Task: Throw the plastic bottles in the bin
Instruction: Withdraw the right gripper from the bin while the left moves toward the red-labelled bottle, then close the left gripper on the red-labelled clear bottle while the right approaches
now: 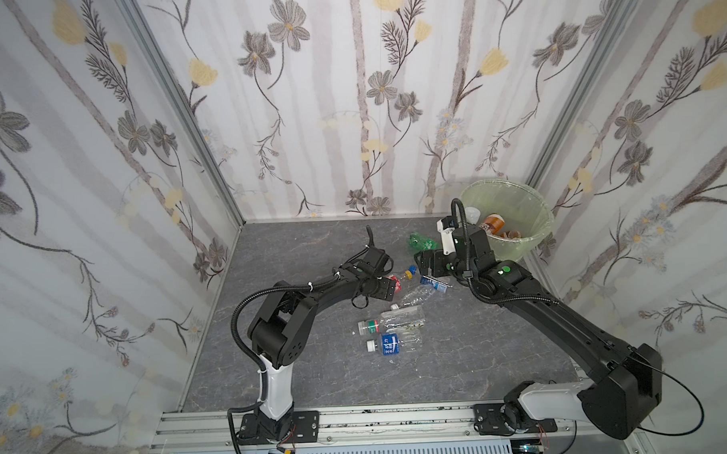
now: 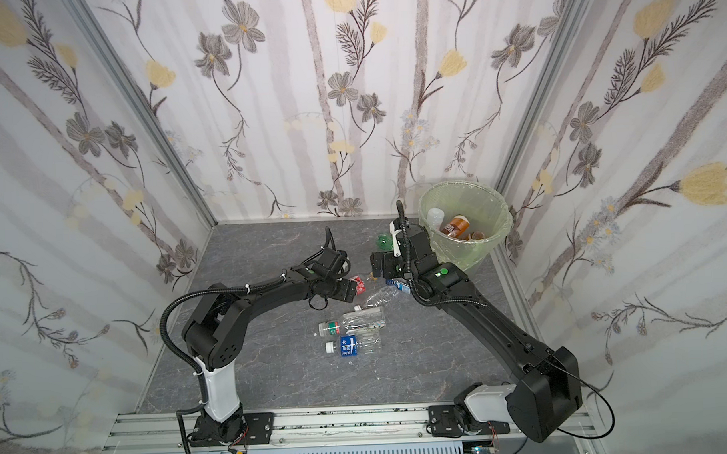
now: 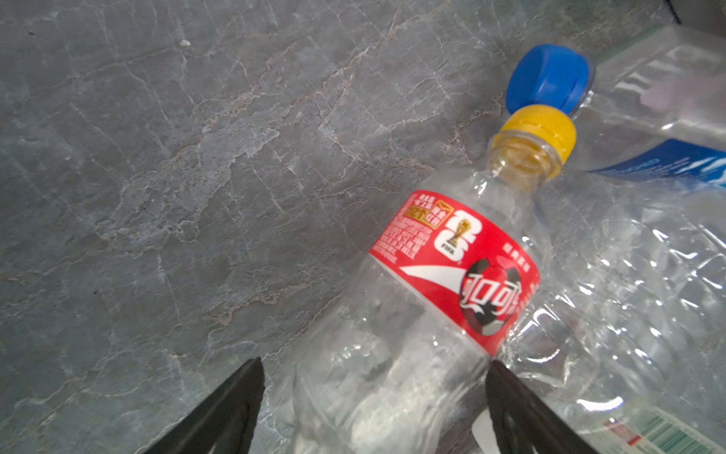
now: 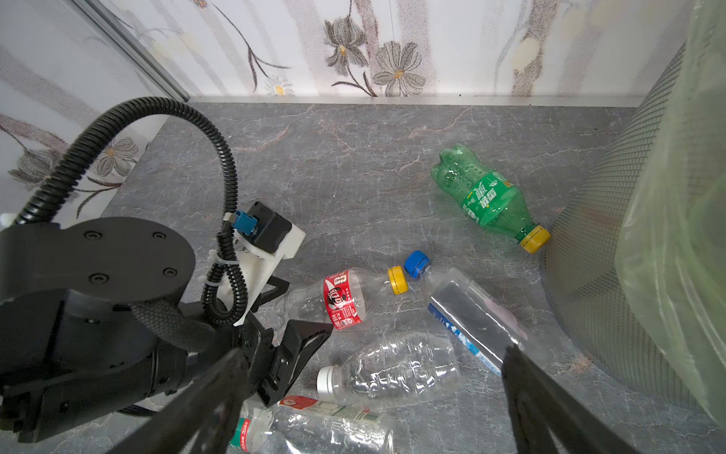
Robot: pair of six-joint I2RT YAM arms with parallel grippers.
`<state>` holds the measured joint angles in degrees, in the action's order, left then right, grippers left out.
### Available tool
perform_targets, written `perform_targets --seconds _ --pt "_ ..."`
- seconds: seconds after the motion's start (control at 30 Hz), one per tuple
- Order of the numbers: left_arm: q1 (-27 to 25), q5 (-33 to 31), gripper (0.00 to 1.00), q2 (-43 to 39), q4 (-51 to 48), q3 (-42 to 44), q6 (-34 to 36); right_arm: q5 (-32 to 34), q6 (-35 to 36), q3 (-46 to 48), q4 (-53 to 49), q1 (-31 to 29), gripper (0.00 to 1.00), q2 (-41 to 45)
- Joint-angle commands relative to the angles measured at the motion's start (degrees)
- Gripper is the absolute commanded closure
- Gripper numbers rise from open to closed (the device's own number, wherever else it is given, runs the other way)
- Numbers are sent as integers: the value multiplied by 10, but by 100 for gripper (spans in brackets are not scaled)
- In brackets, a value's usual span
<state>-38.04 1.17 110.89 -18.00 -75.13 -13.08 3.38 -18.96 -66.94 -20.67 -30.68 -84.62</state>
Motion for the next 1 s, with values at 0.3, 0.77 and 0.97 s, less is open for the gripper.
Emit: perform_targets --seconds 0.3,0.77,0.97 --pt "1 -7 10 -31 -1 24 7 8 1 4 25 2 0 4" --pt "-1 -33 0 -67 -13 1 112 14 0 11 28 5 0 17" --pt "-7 -17 0 -57 -7 -14 216 13 -1 18 29 9 0 28"
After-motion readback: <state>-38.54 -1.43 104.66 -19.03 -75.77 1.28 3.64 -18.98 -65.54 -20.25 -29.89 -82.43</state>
